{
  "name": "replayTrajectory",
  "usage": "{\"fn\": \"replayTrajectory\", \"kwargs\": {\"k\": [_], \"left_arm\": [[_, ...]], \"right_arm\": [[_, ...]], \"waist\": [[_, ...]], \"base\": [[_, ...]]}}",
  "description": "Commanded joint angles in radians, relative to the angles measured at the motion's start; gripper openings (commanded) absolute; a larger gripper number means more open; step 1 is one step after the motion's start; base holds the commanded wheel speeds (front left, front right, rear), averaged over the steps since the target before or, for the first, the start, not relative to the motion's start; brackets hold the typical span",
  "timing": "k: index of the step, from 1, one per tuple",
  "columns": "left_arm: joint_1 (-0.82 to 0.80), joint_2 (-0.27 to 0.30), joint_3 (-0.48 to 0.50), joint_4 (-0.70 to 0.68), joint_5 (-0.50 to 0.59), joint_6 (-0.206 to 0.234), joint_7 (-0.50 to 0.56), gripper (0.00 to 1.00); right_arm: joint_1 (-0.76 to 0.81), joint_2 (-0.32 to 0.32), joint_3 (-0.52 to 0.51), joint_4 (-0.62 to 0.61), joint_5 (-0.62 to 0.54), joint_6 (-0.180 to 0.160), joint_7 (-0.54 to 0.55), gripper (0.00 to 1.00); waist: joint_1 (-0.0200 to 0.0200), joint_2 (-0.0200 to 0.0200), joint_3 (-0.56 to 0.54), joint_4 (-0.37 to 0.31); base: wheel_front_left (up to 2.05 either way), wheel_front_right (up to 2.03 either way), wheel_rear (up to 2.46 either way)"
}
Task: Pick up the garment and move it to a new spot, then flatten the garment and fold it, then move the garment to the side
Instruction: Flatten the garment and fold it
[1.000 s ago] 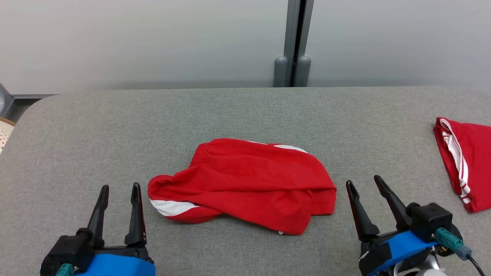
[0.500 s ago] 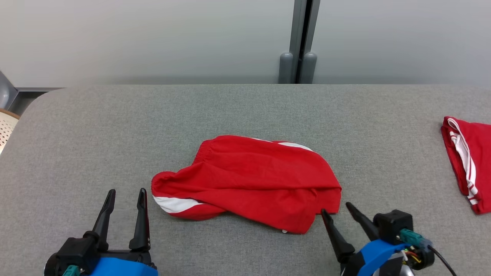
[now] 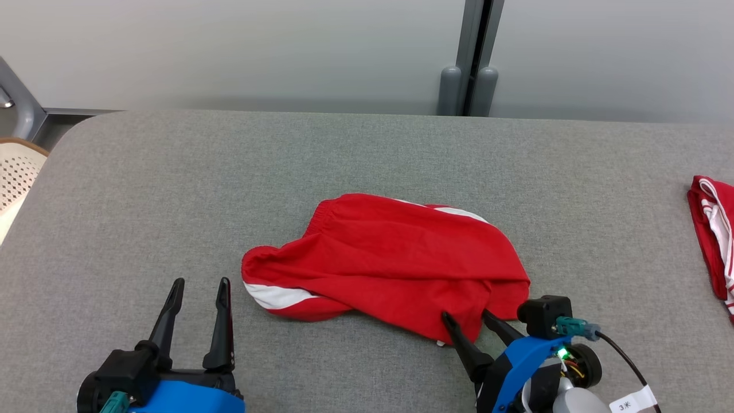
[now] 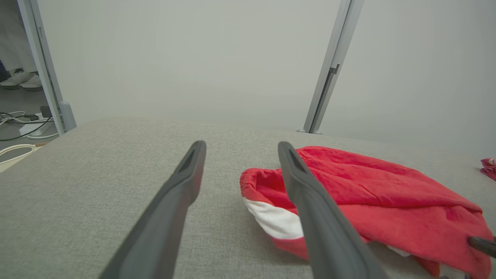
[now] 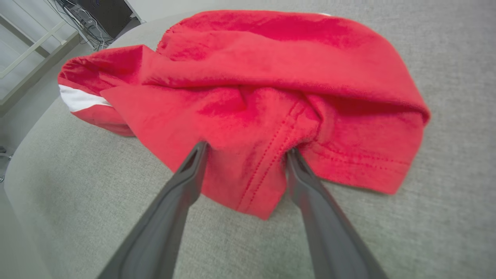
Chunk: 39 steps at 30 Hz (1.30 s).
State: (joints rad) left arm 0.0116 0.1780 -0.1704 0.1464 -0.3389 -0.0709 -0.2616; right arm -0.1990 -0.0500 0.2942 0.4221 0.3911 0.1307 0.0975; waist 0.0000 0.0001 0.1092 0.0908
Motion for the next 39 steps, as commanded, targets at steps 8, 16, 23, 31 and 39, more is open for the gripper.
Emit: {"fn": "replayTrajectory", "kwargs": {"k": [8, 16, 23, 31, 39], "left_arm": [[-0.008, 0.003, 0.012, -0.001, -0.003, -0.004, -0.004, 1.00], [0.015, 0.012, 0.016, -0.019, 0.005, 0.006, -0.004, 1.00], [0.039, 0.016, 0.027, -0.035, -0.002, 0.015, -0.004, 1.00], [0.031, 0.009, 0.023, -0.042, -0.009, 0.016, -0.004, 1.00], [-0.020, -0.001, 0.007, -0.040, -0.003, 0.007, -0.004, 1.00]], "right_arm": [[-0.022, -0.001, -0.006, 0.014, -0.028, 0.000, -0.092, 0.00], [0.110, -0.001, -0.101, -0.238, -0.094, 0.000, 0.019, 0.00], [0.247, -0.001, -0.201, -0.658, -0.135, 0.000, 0.272, 0.00], [0.238, -0.001, -0.273, -0.757, -0.170, 0.000, 0.418, 0.00], [0.028, -0.037, -0.299, -0.384, -0.166, 0.000, 0.337, 0.00]], "waist": [[0.0000, -0.0001, -0.017, 0.004], [0.0000, -0.0001, -0.037, -0.011], [0.0000, -0.0001, -0.042, -0.038], [0.0000, -0.0001, -0.030, -0.043], [0.0000, -0.0001, 0.019, -0.010]], "base": [[0.00, 0.00, 0.00], [0.00, 0.00, 0.00], [0.00, 0.00, 0.00], [0.00, 0.00, 0.00], [0.00, 0.00, 0.00]]}}
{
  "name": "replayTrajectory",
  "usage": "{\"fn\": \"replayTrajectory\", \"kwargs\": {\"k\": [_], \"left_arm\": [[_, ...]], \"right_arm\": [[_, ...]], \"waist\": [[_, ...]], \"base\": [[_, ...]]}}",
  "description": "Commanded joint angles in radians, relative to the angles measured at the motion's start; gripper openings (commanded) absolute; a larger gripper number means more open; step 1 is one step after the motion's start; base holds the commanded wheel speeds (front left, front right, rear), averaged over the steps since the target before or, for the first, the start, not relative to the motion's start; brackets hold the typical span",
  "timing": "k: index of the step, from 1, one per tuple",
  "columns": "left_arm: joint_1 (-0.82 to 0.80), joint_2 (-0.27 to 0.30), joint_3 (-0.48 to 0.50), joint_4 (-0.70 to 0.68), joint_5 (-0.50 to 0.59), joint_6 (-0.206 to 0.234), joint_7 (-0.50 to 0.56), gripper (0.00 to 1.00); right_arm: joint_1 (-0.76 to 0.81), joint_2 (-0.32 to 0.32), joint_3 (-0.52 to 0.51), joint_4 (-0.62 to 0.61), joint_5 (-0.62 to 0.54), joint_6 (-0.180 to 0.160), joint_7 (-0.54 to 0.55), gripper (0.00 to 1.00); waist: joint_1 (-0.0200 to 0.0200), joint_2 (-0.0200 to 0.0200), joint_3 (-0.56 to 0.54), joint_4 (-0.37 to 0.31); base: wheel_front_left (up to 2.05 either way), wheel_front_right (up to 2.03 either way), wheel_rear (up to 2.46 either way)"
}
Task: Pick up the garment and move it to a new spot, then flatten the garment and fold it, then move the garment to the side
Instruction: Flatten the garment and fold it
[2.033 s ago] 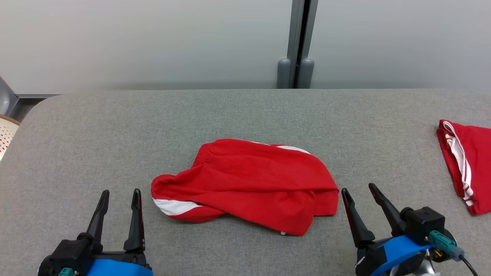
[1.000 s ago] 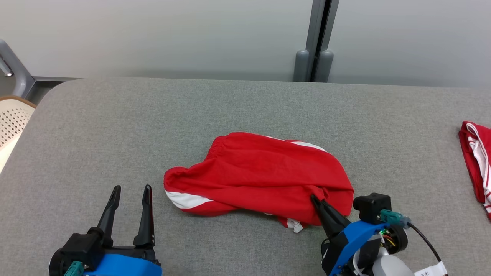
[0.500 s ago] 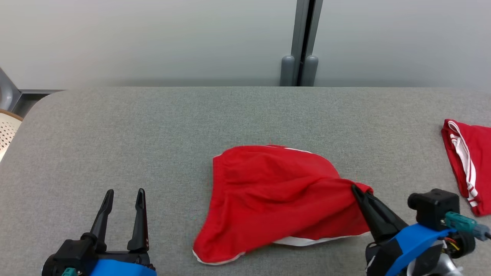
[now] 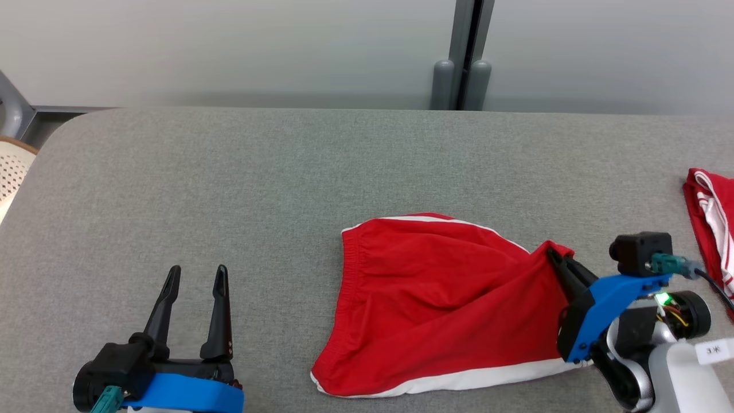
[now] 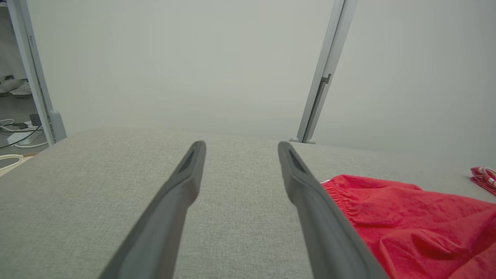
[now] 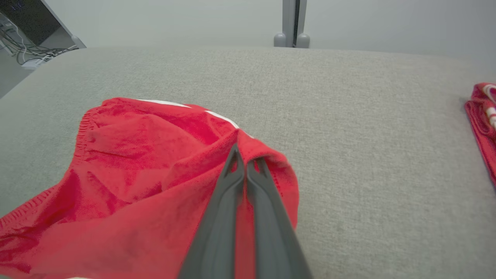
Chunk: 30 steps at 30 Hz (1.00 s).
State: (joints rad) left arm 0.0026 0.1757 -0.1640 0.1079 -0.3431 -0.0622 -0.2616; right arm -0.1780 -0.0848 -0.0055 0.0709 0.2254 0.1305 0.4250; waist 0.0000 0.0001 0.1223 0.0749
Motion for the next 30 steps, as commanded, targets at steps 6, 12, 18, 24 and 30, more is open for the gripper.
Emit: {"fn": "replayTrajectory", "kwargs": {"k": [6, 12, 18, 24, 30], "left_arm": [[-0.038, 0.000, 0.001, 0.006, 0.003, -0.012, -0.004, 1.00], [-0.061, -0.007, 0.003, 0.012, 0.009, -0.023, -0.004, 1.00], [-0.080, -0.016, 0.007, 0.023, 0.015, -0.032, -0.004, 1.00], [-0.079, -0.021, 0.012, 0.041, 0.021, -0.038, -0.004, 1.00], [-0.047, -0.019, 0.024, 0.053, 0.023, -0.042, -0.004, 1.00]], "right_arm": [[-0.181, -0.021, 0.014, 0.249, 0.016, 0.001, -0.111, 0.00], [-0.341, -0.041, 0.047, 0.456, 0.023, 0.001, -0.243, 0.00], [-0.461, -0.056, 0.085, 0.623, 0.026, 0.000, -0.354, 0.00], [-0.478, -0.057, 0.112, 0.746, 0.050, 0.000, -0.386, 1.00], [-0.391, -0.077, 0.116, 0.745, 0.057, 0.000, -0.437, 1.00]], "waist": [[0.0000, -0.0001, 0.042, 0.036], [0.0000, -0.0001, 0.073, 0.059], [0.0000, -0.0001, 0.084, 0.065], [0.0000, -0.0001, 0.061, 0.052], [0.0000, -0.0001, 0.018, 0.019]], "base": [[0.00, 0.00, 0.00], [0.00, 0.00, 0.00], [0.00, 0.00, 0.00], [0.00, 0.00, 0.00], [0.00, 0.00, 0.00]]}}
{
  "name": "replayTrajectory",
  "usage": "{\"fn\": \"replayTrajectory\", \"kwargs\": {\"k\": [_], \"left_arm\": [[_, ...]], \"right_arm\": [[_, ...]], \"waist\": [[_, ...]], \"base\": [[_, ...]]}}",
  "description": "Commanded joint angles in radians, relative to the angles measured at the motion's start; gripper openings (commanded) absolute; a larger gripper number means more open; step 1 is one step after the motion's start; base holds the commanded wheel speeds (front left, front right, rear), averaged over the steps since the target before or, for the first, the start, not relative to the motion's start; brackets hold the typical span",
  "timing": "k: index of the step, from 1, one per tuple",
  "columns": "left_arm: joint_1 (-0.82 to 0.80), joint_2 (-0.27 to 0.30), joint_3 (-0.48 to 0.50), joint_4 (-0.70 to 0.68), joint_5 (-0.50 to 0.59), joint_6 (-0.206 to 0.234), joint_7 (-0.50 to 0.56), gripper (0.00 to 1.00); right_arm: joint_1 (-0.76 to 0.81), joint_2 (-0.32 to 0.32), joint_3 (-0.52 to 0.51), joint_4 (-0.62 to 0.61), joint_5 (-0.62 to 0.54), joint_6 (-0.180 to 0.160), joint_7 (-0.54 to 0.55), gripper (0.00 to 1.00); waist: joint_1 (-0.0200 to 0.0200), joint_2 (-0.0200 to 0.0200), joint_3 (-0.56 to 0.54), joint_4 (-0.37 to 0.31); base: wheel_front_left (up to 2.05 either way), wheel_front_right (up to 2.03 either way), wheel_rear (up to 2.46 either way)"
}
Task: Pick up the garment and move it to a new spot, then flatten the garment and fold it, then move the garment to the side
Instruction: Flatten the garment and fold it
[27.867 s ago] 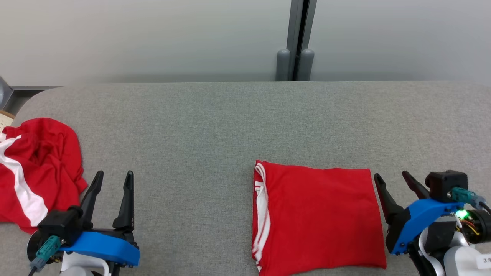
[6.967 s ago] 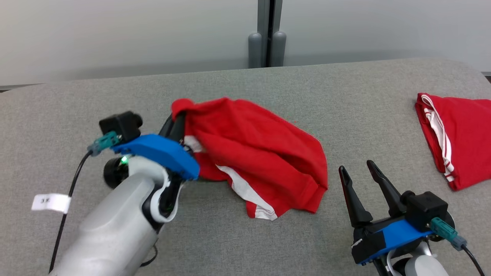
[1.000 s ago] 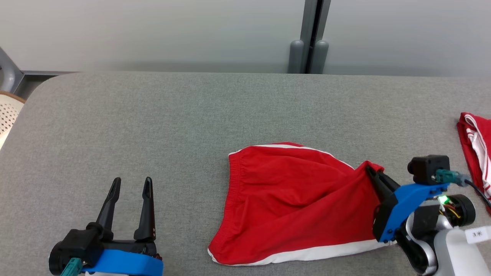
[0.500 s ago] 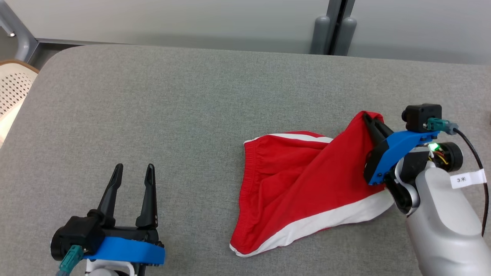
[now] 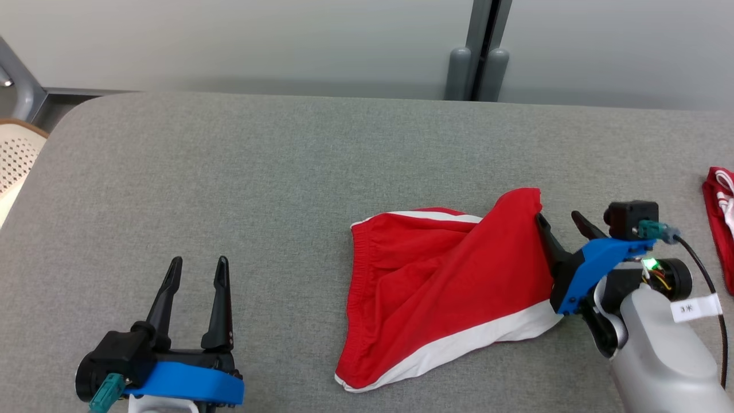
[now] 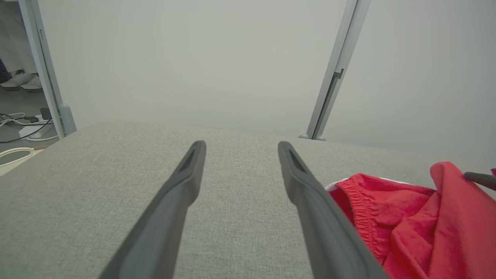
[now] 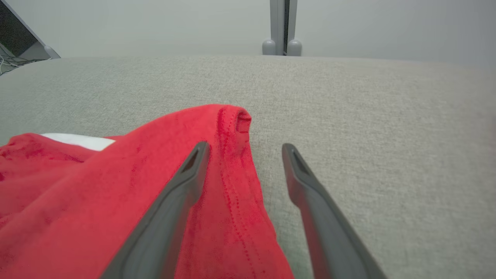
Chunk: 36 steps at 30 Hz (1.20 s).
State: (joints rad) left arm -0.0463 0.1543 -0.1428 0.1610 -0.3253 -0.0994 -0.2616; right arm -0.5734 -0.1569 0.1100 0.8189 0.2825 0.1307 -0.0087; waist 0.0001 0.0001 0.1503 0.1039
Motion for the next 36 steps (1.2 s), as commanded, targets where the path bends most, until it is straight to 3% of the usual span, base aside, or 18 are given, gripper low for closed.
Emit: {"fn": "replayTrajectory", "kwargs": {"k": [1, 8, 17, 25, 36], "left_arm": [[0.007, 0.002, 0.006, 0.001, 0.005, -0.004, -0.004, 1.00], [0.050, -0.003, 0.018, 0.003, 0.002, -0.003, -0.004, 1.00], [0.091, -0.006, 0.035, 0.020, -0.003, -0.005, -0.004, 1.00], [0.120, -0.018, 0.022, 0.039, 0.001, -0.008, -0.004, 1.00], [0.138, -0.022, 0.022, 0.045, -0.002, -0.002, -0.004, 1.00]], "right_arm": [[0.022, -0.010, -0.003, -0.017, -0.005, 0.000, -0.015, 1.00], [0.210, -0.007, -0.031, -0.232, -0.080, 0.000, -0.134, 1.00], [0.468, 0.052, -0.042, -0.561, -0.165, 0.000, -0.208, 1.00], [0.581, 0.080, -0.092, -0.679, -0.183, 0.000, -0.158, 1.00], [0.622, 0.091, -0.117, -0.772, -0.191, 0.000, -0.106, 1.00]], "waist": [[-0.0001, -0.0001, -0.017, -0.016], [-0.0001, -0.0001, -0.054, -0.058], [-0.0001, -0.0001, -0.090, -0.097], [-0.0001, -0.0001, -0.136, -0.104], [-0.0001, -0.0001, -0.151, -0.108]], "base": [[0.00, 0.00, 0.00], [0.00, 0.00, 0.00], [0.00, 0.00, 0.00], [0.00, 0.00, 0.00], [0.00, 0.00, 0.00]]}}
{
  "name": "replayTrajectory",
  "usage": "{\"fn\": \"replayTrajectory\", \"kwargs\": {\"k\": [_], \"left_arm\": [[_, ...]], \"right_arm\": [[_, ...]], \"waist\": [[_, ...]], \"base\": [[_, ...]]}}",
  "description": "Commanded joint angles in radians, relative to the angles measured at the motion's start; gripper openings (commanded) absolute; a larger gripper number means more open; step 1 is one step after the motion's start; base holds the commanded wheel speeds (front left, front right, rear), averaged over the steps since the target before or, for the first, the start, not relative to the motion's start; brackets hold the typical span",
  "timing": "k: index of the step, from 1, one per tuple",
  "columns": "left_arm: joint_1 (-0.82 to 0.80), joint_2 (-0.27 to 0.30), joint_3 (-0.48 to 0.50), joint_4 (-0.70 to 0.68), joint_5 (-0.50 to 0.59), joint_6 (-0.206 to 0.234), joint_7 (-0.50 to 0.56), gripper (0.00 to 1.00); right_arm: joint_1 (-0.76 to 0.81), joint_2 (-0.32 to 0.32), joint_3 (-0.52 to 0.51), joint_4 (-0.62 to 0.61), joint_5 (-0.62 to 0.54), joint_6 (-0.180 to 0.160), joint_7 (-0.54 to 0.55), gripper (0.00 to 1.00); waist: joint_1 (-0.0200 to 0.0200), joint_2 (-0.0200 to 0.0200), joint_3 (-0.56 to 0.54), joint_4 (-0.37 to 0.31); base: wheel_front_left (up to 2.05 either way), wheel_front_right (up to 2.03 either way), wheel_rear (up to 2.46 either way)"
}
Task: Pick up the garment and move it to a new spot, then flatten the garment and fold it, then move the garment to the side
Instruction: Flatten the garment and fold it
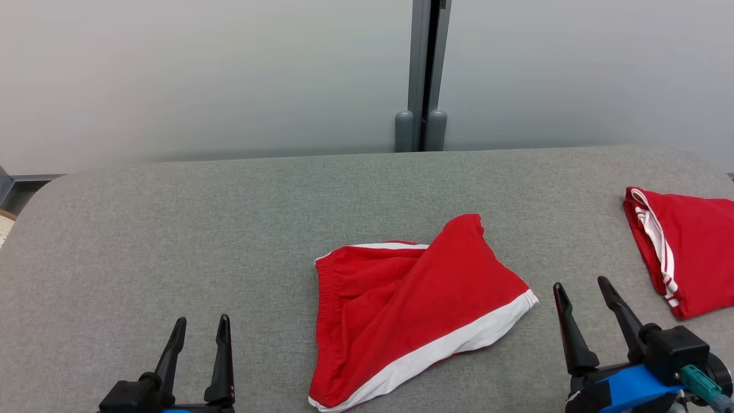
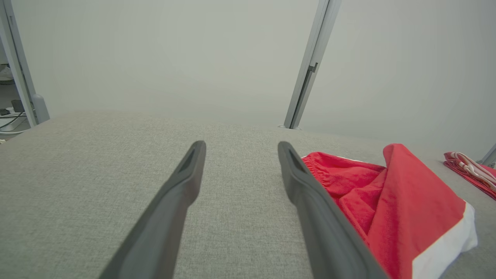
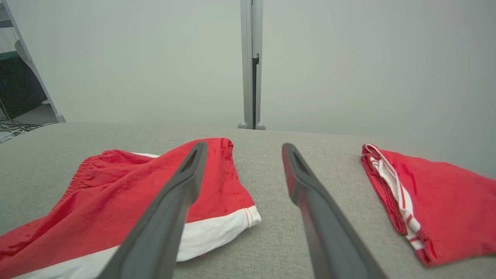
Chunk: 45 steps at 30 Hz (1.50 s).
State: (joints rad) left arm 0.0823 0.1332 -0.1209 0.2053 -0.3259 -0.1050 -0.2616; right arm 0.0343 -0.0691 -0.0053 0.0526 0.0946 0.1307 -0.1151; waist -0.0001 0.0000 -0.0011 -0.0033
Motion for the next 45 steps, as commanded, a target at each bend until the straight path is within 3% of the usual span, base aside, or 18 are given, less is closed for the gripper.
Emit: {"fn": "replayTrajectory", "kwargs": {"k": [1, 19, 29, 33, 36, 45], "left_arm": [[0.009, 0.000, 0.000, 0.001, -0.001, 0.005, -0.004, 1.00], [0.002, 0.010, -0.029, -0.008, 0.004, 0.010, 0.008, 1.00], [0.030, 0.083, -0.242, -0.010, -0.022, -0.025, 0.119, 1.00], [0.004, 0.138, -0.385, 0.002, -0.107, -0.026, 0.151, 1.00], [-0.018, 0.161, -0.441, 0.021, -0.166, -0.027, 0.142, 1.00], [-0.125, 0.162, -0.542, 0.154, -0.260, -0.027, 0.144, 1.00]], "right_arm": [[0.016, 0.005, -0.003, -0.007, 0.002, 0.000, 0.006, 1.00], [0.004, 0.014, -0.018, 0.002, 0.018, 0.000, 0.035, 1.00], [-0.042, 0.016, -0.026, 0.029, 0.039, 0.000, 0.102, 1.00], [-0.059, 0.017, -0.034, 0.027, 0.041, 0.000, 0.097, 1.00], [-0.070, 0.018, -0.031, 0.030, 0.040, 0.000, 0.094, 1.00], [-0.086, 0.018, -0.022, 0.062, 0.039, 0.000, 0.090, 1.00]], "waist": [[0.0001, 0.0000, 0.000, -0.001], [0.0001, 0.0000, 0.006, 0.007], [0.0001, 0.0000, 0.022, 0.010], [0.0001, 0.0000, 0.034, 0.016], [0.0001, 0.0000, 0.045, 0.022], [0.0001, 0.0000, 0.074, 0.031]], "base": [[0.00, 0.00, 0.00], [0.00, 0.00, 0.00], [0.00, 0.00, 0.00], [0.00, 0.00, 0.00], [0.00, 0.00, 0.00], [0.00, 0.00, 0.00]]}}
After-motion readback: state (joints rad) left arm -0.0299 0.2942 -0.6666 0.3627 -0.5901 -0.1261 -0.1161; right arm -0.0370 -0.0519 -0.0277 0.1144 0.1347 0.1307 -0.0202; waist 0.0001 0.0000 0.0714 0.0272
